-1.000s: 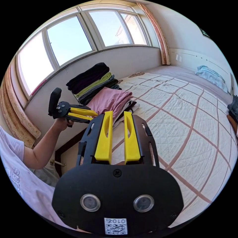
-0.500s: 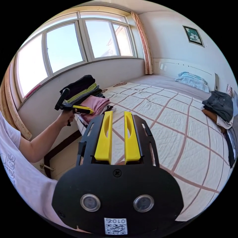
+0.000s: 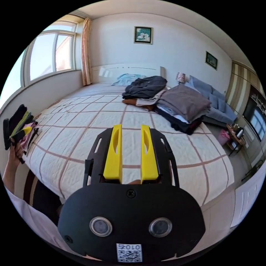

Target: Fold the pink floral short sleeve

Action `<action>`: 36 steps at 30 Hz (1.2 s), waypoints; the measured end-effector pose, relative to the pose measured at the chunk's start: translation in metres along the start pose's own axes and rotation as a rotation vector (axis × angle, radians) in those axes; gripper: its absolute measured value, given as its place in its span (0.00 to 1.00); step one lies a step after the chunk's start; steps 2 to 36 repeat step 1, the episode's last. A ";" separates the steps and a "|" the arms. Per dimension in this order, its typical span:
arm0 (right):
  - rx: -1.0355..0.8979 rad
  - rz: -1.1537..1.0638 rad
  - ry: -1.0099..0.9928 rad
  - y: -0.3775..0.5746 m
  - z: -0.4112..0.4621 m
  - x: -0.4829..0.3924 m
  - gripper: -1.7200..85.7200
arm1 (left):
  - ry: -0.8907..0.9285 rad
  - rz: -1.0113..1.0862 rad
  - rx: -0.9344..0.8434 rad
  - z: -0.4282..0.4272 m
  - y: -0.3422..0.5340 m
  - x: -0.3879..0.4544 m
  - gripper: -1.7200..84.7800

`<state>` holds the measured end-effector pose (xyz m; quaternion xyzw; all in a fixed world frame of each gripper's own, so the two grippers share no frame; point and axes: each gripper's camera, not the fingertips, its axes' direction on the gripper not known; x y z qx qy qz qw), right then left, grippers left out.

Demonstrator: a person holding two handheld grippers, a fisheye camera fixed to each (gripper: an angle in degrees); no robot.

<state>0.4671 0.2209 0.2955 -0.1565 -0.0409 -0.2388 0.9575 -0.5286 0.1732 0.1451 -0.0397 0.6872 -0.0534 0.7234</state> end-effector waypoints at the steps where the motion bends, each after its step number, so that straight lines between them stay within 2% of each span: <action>1: 0.031 0.039 0.080 -0.014 0.003 0.032 0.15 | 0.041 0.003 -0.030 0.015 0.001 0.007 0.06; 36: 0.031 0.039 0.080 -0.014 0.003 0.032 0.15 | 0.041 0.003 -0.030 0.015 0.001 0.007 0.06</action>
